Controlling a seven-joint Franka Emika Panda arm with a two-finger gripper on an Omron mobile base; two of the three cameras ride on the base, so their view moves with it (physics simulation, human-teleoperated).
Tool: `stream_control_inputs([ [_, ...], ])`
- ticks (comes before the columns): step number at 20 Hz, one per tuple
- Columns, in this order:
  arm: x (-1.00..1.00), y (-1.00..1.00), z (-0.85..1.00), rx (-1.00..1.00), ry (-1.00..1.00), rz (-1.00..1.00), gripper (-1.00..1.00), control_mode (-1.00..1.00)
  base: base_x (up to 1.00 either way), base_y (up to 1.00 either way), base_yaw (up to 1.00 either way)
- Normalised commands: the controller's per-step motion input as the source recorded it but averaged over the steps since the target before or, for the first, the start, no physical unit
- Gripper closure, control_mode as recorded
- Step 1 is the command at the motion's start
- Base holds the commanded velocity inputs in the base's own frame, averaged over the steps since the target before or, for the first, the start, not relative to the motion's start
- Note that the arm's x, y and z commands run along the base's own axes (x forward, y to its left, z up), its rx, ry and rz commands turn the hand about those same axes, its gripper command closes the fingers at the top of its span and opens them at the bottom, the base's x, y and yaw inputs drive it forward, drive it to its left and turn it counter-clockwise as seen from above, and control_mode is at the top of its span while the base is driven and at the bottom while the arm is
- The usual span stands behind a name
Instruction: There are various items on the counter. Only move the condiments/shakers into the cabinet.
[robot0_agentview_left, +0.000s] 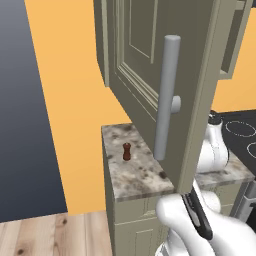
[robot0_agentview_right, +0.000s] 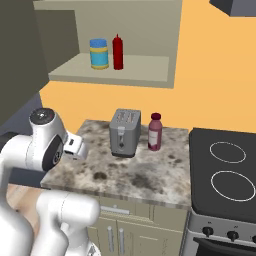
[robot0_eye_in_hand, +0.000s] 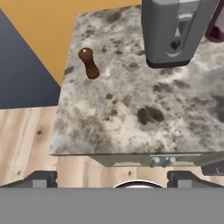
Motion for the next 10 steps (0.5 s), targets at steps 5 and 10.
stream_control_inputs([
  [5, 0.42, 0.34, -0.01, 0.00, 0.00, 0.00, -1.00, -1.00, 0.00, 0.00, 0.00],
  [10, 0.54, 0.11, -0.15, 0.00, 0.00, 0.00, -1.00, -1.00, 0.00, 0.00, 0.00],
])
